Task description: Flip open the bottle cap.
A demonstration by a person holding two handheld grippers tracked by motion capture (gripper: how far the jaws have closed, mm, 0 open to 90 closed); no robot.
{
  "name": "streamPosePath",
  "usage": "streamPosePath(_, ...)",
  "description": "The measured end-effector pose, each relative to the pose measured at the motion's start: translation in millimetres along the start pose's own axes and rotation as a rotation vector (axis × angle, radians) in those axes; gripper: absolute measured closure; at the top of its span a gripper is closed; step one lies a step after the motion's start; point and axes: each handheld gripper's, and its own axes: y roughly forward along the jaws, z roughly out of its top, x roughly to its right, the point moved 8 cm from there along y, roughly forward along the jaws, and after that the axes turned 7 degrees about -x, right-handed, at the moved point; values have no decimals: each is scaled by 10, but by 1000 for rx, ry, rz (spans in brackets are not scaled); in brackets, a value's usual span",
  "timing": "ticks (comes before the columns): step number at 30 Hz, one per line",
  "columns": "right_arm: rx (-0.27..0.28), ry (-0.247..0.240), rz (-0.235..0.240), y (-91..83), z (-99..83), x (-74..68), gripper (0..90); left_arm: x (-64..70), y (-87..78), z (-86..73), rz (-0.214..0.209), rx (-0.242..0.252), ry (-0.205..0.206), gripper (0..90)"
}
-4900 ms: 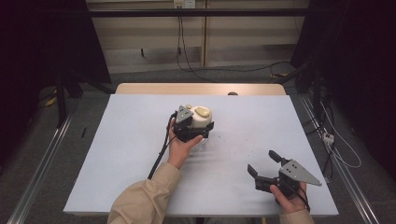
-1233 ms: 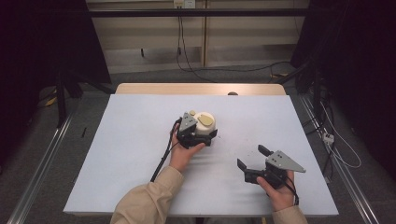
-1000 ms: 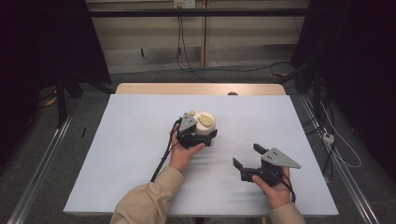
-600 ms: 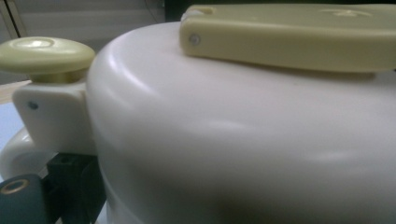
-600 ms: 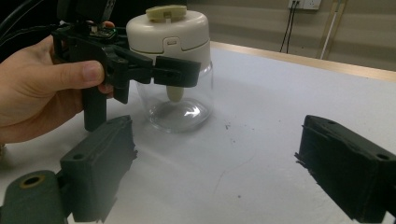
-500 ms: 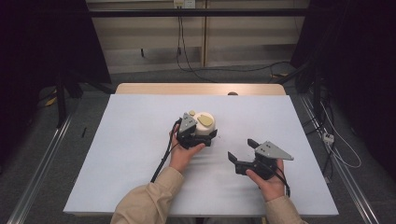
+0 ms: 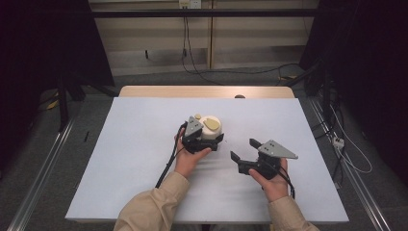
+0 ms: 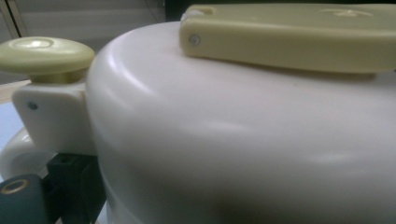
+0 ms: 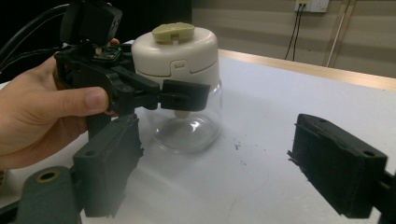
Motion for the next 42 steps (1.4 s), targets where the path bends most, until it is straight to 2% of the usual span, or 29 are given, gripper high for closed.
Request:
streamPosePath(11,-17,-3,39,98,82,-64,266,0,1,1,2,1,-1,59)
streamPosePath(17,-23,-3,57,165,144,-109,368,-1,0,-1,1,1,-1,59)
streamPosePath(22,-33,-24,71,212,195,-152,471,-1,-2,-1,1,-2,-1,59)
streamPosePath(25,-42,-13,89,246,213,-168,537,-1,-2,-1,0,-2,0,59)
streamPosePath(30,-49,-9,93,286,249,-184,606,-1,1,1,2,-1,-2,59)
streamPosePath(35,-59,-14,87,317,287,-176,650,6,4,2,0,2,-10,59)
streamPosePath(38,-76,-11,113,337,301,-209,679,6,5,1,0,2,-11,59)
streamPosePath(42,-75,-22,103,364,329,-218,707,2,3,2,1,1,-2,59)
